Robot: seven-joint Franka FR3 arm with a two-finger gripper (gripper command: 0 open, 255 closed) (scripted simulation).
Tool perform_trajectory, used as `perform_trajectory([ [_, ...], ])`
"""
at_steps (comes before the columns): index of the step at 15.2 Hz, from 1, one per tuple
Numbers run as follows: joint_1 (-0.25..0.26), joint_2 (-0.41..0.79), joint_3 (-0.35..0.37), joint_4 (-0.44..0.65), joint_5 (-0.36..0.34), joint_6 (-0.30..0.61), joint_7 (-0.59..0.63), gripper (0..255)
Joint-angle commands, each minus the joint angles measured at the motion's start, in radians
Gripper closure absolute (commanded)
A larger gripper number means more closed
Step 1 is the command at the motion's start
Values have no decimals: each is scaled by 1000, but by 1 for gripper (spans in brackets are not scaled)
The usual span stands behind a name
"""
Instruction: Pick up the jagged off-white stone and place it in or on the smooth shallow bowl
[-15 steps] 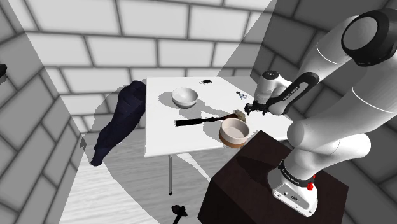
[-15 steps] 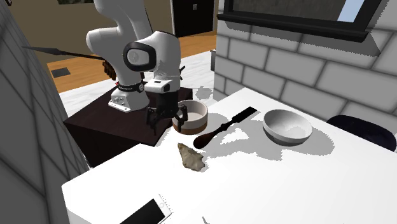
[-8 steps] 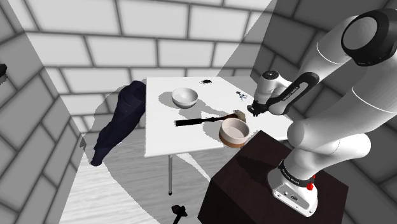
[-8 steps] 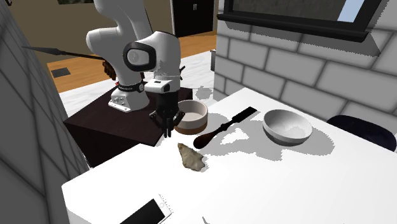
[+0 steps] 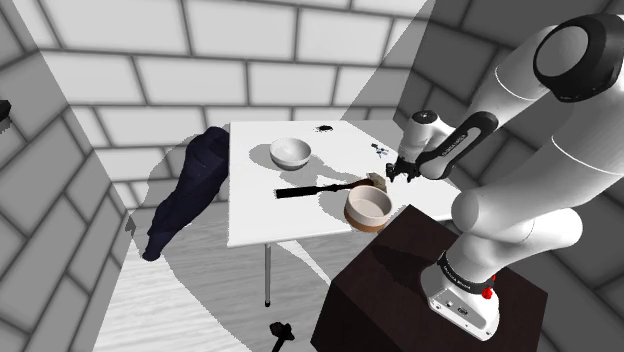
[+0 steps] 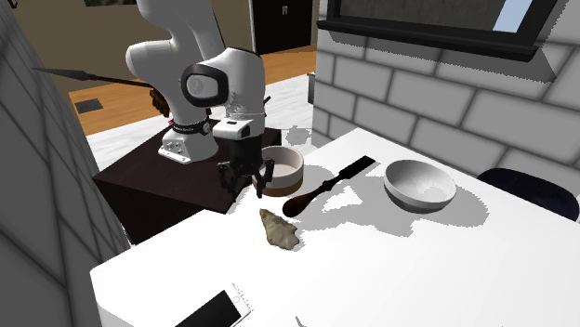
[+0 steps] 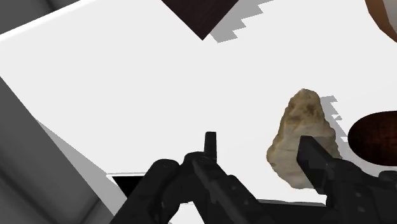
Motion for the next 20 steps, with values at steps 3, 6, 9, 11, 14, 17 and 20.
perform_trajectory([
  [3, 79, 185, -25, 171, 802, -108, -923, 0],
  [6, 4, 298, 50, 290, 923, -221, -1123, 0],
  [9, 8, 342, 46, 290, 903, -179, -1109, 0],
  [11, 14, 371, 39, 292, 891, -152, -1100, 0],
  [14, 22, 394, 32, 294, 883, -131, -1094, 0],
  [17, 24, 395, 30, 294, 884, -131, -1095, 0],
  [20, 25, 394, 29, 294, 885, -131, -1096, 0],
])
